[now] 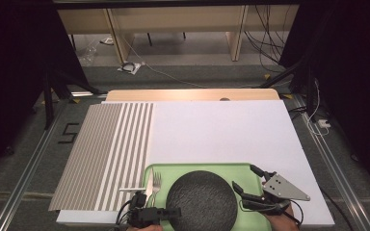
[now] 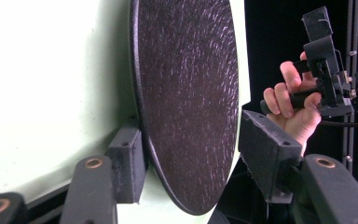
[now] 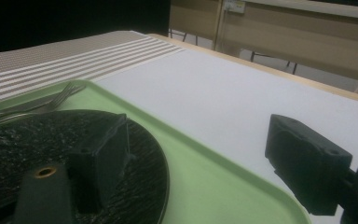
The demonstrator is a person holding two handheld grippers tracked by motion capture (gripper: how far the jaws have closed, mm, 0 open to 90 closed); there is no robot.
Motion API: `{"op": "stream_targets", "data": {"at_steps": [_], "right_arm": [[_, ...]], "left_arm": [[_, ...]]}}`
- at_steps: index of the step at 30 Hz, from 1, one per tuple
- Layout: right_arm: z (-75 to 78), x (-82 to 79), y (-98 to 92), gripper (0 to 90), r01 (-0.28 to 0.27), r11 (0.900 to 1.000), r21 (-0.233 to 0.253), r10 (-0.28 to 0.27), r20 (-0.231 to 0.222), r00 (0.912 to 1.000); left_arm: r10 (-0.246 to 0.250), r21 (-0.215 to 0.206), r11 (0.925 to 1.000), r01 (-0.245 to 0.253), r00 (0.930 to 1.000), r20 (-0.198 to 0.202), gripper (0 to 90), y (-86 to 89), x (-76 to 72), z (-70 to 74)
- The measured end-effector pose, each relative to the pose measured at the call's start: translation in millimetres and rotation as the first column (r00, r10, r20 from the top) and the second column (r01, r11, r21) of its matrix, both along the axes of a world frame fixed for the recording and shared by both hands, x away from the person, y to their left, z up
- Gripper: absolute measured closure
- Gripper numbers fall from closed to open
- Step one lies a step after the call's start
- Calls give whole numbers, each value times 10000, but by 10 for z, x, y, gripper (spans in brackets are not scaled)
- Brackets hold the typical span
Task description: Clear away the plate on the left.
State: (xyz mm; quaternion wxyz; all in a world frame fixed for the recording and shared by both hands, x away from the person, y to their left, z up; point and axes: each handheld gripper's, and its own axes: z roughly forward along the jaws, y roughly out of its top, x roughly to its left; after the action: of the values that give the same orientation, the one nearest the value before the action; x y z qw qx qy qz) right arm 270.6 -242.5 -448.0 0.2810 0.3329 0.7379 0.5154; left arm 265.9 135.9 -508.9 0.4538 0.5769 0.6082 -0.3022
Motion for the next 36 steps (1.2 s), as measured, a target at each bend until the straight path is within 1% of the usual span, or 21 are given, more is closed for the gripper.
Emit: {"op": "stream_targets", "data": {"at_steps": [5,6,8,9,14,18,21,25,29,32,35,36], "right_arm": [[-1,0,1,225,-5,10000,-2,5,2,10000],[0,1,0,225,-7,10000,-8,7,-20,10000],[-1,1,0,225,-8,10000,-13,8,-23,10000],[-1,0,1,224,-4,10000,-15,4,-27,10000],[-1,0,1,225,-14,10000,-10,14,-21,10000],[-1,2,0,225,-11,10000,-18,11,-21,10000],[-1,2,1,225,-11,10000,-18,11,-21,10000],[-3,2,3,224,-10,10000,6,10,-8,10000],[-2,3,-1,224,-10,10000,-18,10,-17,10000],[0,1,0,224,-7,10000,3,7,-31,10000],[-3,3,3,224,-13,10000,-8,13,-5,10000],[-2,0,3,224,-4,10000,8,4,-20,10000]], "left_arm": [[41,173,9998,-45,9998,208,399,21,13,42],[38,278,9996,-48,9994,355,397,23,15,50],[-39,676,9977,-14,9969,781,391,20,16,89],[-66,770,9970,-1,9962,872,382,23,21,103],[93,1075,9939,-239,9909,1343,368,75,45,154],[185,1197,9921,-384,9865,1626,365,113,63,181],[216,1426,9885,-502,9804,1957,359,128,66,217],[259,1509,9866,-613,9736,2267,349,152,82,253],[253,1650,9838,-708,9646,2626,344,189,101,299],[285,1693,9822,-816,9551,2949,342,212,112,336],[162,1880,9787,-823,9441,3292,334,222,121,369],[103,1900,9786,-794,9403,3402,331,226,126,382]]}}
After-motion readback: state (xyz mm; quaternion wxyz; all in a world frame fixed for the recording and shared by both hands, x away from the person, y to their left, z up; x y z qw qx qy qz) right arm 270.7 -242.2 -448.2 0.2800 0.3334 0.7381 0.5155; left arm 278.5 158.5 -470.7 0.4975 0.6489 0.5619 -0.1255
